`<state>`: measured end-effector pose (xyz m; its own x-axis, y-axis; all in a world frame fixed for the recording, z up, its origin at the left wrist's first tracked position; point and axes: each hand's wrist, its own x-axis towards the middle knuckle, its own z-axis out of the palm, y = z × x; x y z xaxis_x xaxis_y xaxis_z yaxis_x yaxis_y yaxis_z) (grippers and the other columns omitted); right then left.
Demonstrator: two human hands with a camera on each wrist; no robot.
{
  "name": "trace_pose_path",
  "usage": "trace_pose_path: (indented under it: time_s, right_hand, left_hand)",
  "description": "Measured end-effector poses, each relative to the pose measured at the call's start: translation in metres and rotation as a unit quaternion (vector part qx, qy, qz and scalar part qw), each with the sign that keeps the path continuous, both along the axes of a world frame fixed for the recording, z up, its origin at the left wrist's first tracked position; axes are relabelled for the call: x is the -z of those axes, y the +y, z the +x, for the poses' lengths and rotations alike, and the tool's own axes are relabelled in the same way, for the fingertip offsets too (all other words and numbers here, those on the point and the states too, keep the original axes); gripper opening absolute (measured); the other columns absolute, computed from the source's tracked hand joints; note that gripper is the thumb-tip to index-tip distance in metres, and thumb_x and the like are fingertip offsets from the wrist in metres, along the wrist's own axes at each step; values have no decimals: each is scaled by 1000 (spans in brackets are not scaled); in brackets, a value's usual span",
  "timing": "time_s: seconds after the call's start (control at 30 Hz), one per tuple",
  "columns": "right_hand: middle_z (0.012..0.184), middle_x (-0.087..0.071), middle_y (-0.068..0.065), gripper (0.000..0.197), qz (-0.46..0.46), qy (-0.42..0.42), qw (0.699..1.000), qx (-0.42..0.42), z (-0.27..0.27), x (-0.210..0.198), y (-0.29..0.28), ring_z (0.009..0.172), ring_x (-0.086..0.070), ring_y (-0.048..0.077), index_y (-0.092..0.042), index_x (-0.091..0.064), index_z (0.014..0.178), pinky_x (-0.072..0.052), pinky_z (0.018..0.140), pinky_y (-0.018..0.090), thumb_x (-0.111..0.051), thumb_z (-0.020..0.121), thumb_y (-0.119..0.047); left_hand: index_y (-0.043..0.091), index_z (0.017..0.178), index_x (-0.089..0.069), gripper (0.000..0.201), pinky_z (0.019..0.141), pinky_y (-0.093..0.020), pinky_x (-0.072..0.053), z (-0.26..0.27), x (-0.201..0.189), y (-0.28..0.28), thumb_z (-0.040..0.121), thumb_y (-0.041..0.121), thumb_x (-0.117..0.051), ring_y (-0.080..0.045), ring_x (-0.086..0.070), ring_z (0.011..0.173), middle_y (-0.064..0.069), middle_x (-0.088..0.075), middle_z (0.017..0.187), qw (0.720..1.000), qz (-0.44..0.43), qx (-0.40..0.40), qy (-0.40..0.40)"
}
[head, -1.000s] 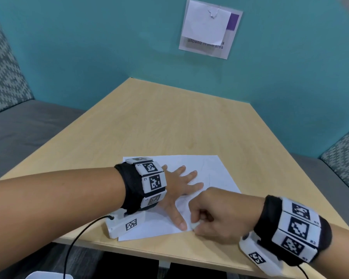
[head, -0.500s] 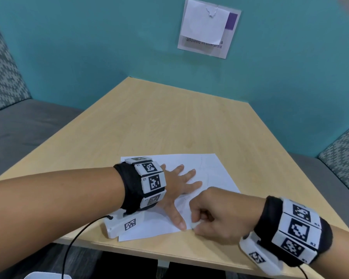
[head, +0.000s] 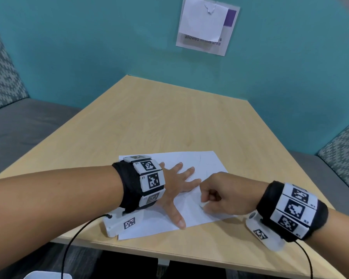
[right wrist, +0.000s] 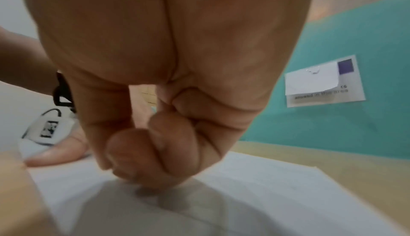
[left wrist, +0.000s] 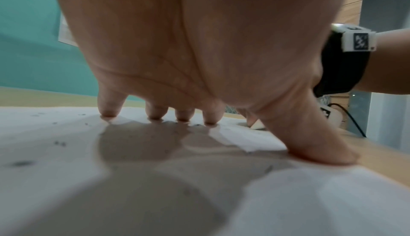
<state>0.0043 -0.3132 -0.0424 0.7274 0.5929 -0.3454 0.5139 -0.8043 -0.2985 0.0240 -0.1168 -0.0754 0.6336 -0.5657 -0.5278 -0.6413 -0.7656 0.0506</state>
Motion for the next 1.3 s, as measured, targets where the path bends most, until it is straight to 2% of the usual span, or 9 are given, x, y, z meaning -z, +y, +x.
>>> trace_pose_path:
  time_s: [0.07,0.23,0.5,0.63,0.73,0.87,1.0,1.13,1.3]
  right_hand:
    - [71,-61,-4,12,7,22,999,-24,-9,4,5,58,-49,5,-16,-66,89,-43,59,20,-66,85,-27]
    - [79,-69,6,13,8,6,1000,10,1,1,-4,58,-48,5,-15,-67,89,-47,61,26,-66,82,-26]
    - [77,-68,4,12,9,9,1000,17,5,2,-9,58,-48,4,-16,-67,87,-46,60,25,-66,82,-27]
    - [69,-61,-6,13,13,31,999,-4,-1,4,-5,56,-47,4,-17,-66,86,-42,56,19,-67,82,-29]
    - [71,-63,-2,11,14,11,999,36,8,1,-12,57,-48,3,-17,-67,86,-44,58,21,-65,82,-27]
    - [74,-64,-2,14,3,20,1000,-14,-3,5,-4,59,-48,4,-17,-67,88,-44,60,20,-68,82,-29]
    - [81,-69,3,14,-7,-16,1000,21,11,0,-10,62,-50,7,-16,-67,89,-47,63,25,-66,82,-27]
    - [80,-67,4,15,-1,23,999,-28,-4,5,2,60,-48,5,-15,-67,90,-46,62,24,-67,82,-28]
    - [81,-68,0,14,-24,-24,999,17,12,-3,-8,63,-50,7,-15,-67,92,-46,65,23,-66,83,-26]
  left_hand:
    - [40,153,23,123,115,-69,2,0,-1,0,74,77,-64,-29,25,150,6,32,162,1000,3,0,-2]
    - [39,154,22,123,116,-69,1,-2,-1,1,74,77,-63,-27,25,150,6,31,162,1000,-1,-2,-3]
    - [40,153,22,123,116,-68,4,-1,2,2,73,78,-64,-26,27,150,7,32,161,1000,-7,-5,4]
    - [40,153,23,123,116,-68,3,1,1,4,74,78,-63,-27,27,149,7,33,161,1000,-6,-3,2]
    - [40,153,22,123,116,-68,2,2,2,4,73,79,-63,-27,26,150,6,32,161,1000,-10,-4,2]
    - [41,153,23,124,116,-68,3,3,4,5,72,80,-62,-26,27,150,8,32,161,1000,-9,-3,-1]
    - [41,153,23,124,116,-69,3,4,5,5,71,81,-62,-26,27,150,7,32,161,1000,-9,2,1]
    - [42,153,23,125,115,-70,3,4,4,5,72,79,-64,-28,27,149,6,32,162,1000,-8,2,-1]
    - [41,153,22,124,116,-69,3,0,4,6,72,80,-63,-27,26,150,7,30,162,1000,-16,-1,-5]
